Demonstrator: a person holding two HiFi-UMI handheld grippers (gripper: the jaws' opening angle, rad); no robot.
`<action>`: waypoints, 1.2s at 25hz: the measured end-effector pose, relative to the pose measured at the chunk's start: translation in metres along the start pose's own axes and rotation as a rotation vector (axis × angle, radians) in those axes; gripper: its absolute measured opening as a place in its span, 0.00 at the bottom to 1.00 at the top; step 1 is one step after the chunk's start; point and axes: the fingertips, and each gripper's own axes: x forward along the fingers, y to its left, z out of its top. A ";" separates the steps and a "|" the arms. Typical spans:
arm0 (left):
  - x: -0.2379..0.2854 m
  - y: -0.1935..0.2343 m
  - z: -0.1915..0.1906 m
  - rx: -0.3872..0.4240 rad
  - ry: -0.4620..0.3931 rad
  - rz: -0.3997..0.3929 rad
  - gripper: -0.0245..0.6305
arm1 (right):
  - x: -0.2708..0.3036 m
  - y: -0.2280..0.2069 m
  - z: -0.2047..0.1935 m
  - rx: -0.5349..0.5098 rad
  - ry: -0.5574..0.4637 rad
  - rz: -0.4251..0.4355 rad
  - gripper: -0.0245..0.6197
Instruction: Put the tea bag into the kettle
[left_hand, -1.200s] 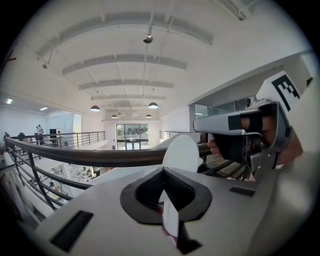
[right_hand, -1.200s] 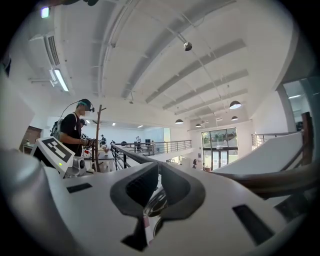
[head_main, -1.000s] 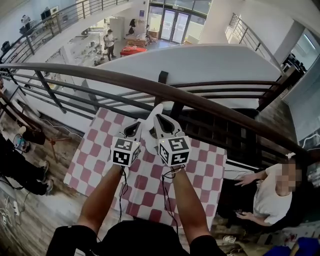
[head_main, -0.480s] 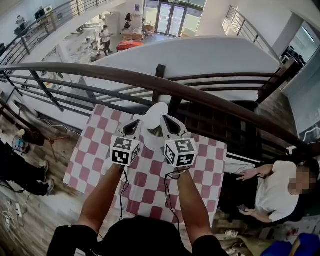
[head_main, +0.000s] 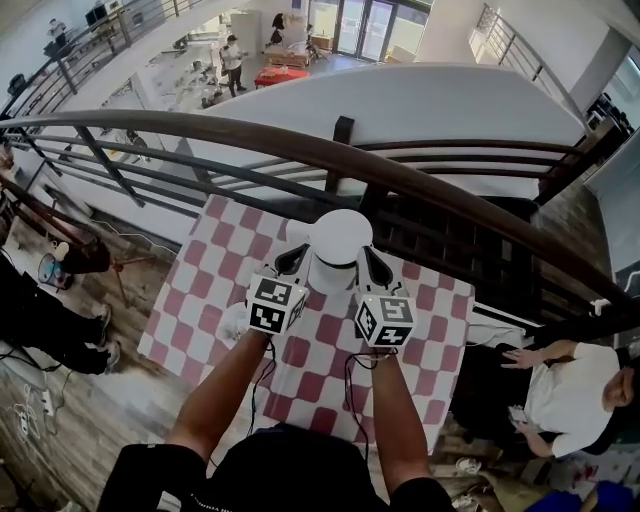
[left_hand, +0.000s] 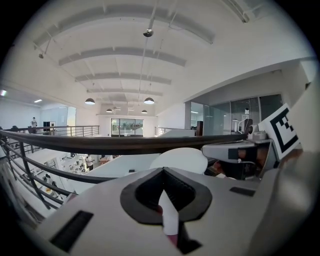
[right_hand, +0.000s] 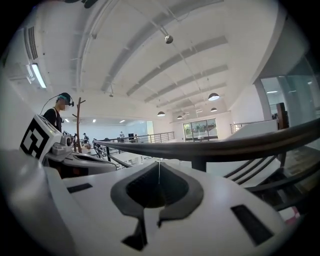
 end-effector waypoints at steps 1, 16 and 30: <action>0.002 -0.001 -0.002 -0.002 0.002 -0.001 0.04 | 0.001 -0.001 0.000 -0.002 -0.002 -0.001 0.06; 0.018 -0.010 -0.023 -0.015 0.046 -0.024 0.04 | 0.002 -0.011 -0.041 0.054 0.050 -0.024 0.06; 0.018 -0.010 -0.026 -0.012 0.056 -0.035 0.04 | 0.004 -0.008 -0.043 0.048 0.070 -0.004 0.06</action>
